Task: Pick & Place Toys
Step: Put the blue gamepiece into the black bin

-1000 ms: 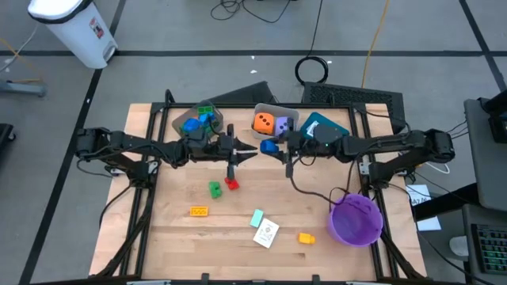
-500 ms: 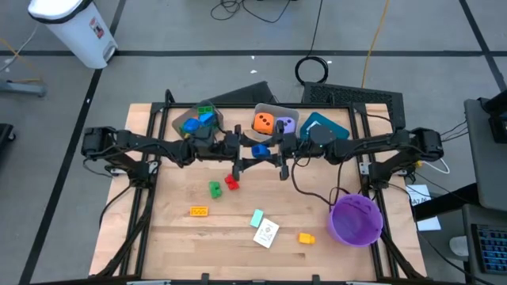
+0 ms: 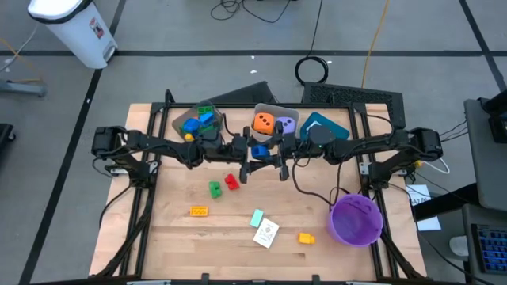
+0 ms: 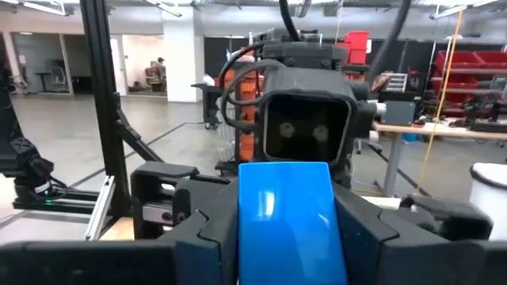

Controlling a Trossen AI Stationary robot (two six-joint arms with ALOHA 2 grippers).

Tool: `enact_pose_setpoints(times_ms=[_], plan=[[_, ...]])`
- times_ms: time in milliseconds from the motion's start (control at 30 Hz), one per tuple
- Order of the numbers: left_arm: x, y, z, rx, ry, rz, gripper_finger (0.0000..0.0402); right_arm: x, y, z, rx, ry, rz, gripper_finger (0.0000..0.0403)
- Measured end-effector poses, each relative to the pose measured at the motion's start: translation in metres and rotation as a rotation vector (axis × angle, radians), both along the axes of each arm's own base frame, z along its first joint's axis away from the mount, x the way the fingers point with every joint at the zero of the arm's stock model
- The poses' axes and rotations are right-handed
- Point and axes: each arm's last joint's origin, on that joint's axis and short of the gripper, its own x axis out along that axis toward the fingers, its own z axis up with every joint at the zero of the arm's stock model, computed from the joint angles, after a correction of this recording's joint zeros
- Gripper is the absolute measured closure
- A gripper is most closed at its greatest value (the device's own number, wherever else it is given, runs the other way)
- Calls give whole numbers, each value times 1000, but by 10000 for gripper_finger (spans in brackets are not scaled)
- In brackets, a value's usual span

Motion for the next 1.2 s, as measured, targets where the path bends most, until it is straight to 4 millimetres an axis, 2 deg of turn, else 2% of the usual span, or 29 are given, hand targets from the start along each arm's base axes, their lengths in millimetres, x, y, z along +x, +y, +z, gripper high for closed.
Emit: enact_pose_setpoints(times_ms=[367,600,700,833,1067,1200], plan=[[0,2,1,-2,-13,53,279,0,-1,0,1,-2,-27,271],[0,2,1,3,-13,55,269,0,-1,0,-5,2,-10,265],[0,1,1,13,-11,42,262,0,0,0,-7,3,0,254],[0,1,1,14,-12,41,281,0,0,0,-7,3,1,235],[0,1,1,14,-10,48,281,0,0,0,-7,4,0,209],[0,2,1,14,-11,52,267,-4,1,4,-25,-7,-2,198]])
